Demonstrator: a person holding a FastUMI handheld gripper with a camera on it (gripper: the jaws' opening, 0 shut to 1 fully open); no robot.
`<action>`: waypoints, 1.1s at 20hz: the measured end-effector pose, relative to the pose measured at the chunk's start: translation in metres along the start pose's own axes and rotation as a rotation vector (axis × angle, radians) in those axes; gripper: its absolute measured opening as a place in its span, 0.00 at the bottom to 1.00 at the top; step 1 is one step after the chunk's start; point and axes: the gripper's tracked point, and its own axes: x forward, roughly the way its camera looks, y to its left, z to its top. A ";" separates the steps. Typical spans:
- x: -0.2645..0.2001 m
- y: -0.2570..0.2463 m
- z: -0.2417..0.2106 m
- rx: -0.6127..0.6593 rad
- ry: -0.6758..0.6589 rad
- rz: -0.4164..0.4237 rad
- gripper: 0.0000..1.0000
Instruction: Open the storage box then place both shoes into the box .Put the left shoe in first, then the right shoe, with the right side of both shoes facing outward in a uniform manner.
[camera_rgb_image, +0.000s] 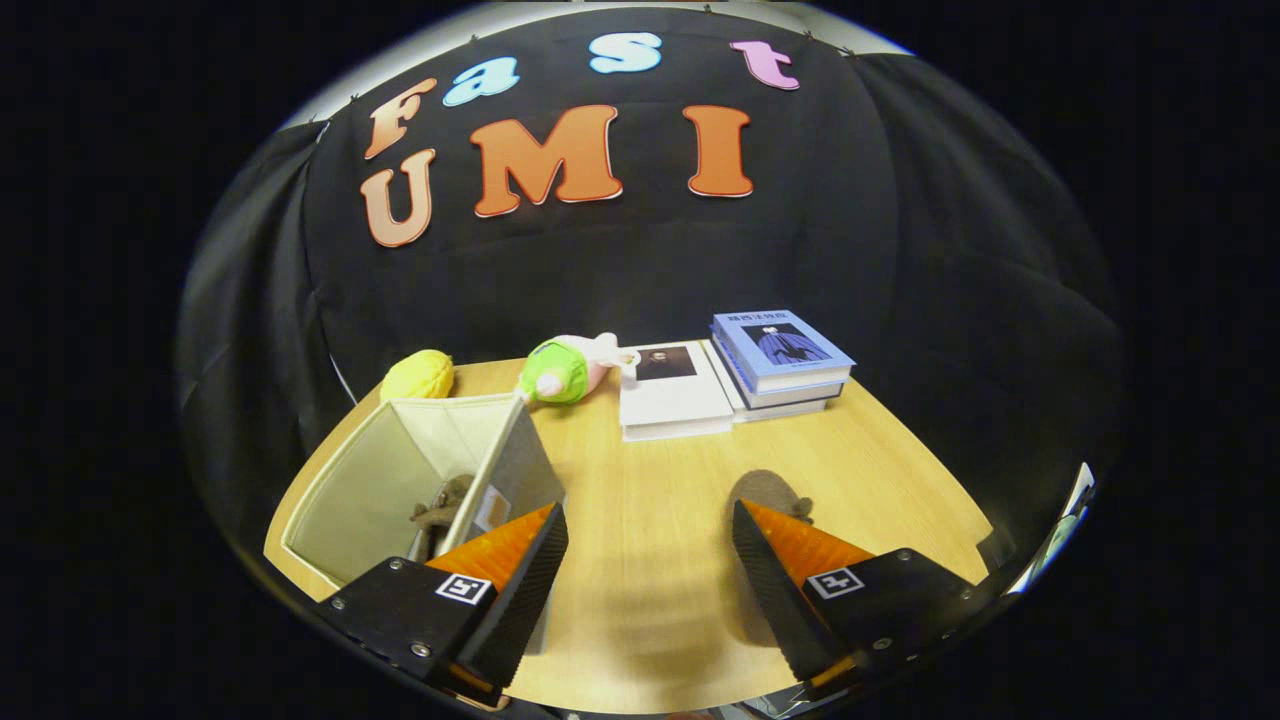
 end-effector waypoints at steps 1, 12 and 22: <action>0.000 -0.013 -0.003 0.008 0.002 -0.013 0.99; 0.009 -0.105 -0.054 0.099 0.077 -0.096 0.99; 0.057 -0.119 -0.102 0.150 0.209 -0.116 0.90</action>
